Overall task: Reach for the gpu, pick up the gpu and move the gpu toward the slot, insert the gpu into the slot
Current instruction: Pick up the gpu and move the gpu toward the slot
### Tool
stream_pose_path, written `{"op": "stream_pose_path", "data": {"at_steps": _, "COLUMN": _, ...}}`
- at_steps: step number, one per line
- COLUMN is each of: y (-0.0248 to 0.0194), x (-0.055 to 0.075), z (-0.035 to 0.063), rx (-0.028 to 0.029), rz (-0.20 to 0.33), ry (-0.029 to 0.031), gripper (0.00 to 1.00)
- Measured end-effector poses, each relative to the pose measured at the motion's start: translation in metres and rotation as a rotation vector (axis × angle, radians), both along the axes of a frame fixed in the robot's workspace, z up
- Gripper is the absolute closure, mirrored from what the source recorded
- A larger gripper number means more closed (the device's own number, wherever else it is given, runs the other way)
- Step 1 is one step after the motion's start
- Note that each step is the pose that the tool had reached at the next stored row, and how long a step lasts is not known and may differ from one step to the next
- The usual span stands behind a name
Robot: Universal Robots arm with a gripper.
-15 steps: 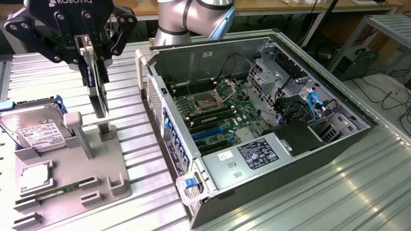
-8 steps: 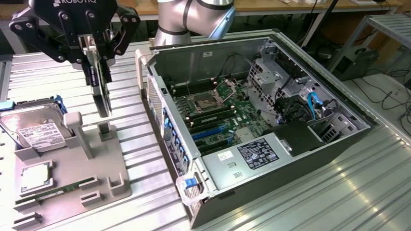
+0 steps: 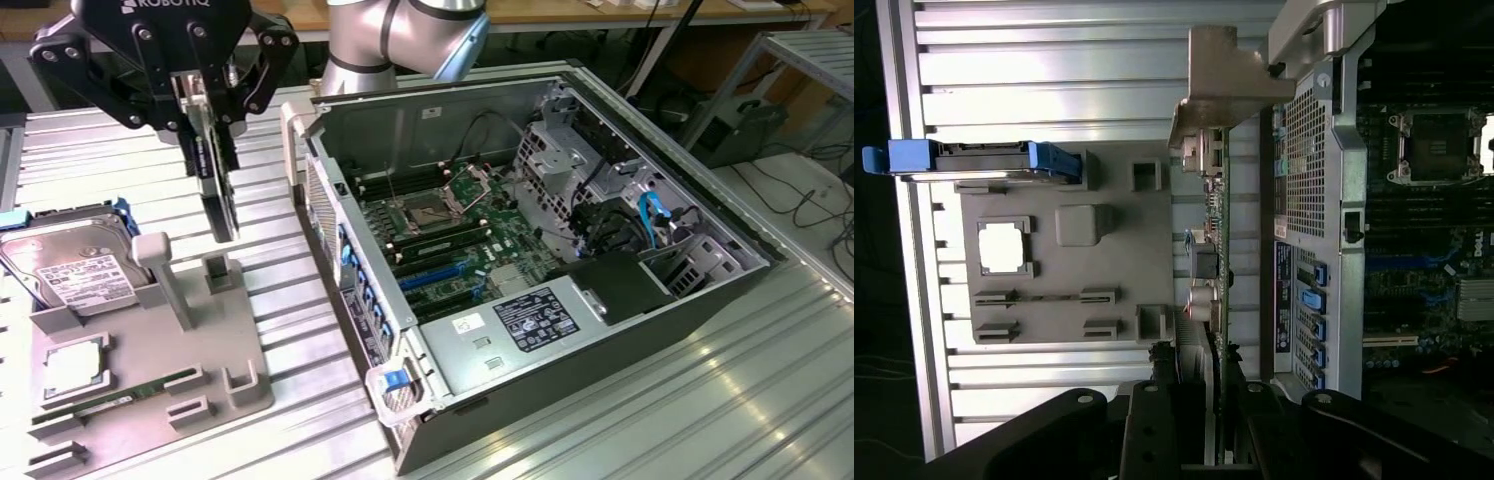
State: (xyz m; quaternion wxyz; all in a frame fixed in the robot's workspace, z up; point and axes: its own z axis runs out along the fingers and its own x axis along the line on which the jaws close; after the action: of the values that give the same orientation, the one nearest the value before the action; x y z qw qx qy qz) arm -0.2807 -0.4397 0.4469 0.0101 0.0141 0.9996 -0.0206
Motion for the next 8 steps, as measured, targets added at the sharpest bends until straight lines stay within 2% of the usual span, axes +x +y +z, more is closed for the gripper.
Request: {"op": "stream_pose_path", "data": {"at_steps": 8, "y": 0.0, "x": 0.0039, "z": 0.0, "rx": 0.0, "rz": 0.0, "ry": -0.0001, "gripper": 0.73}}
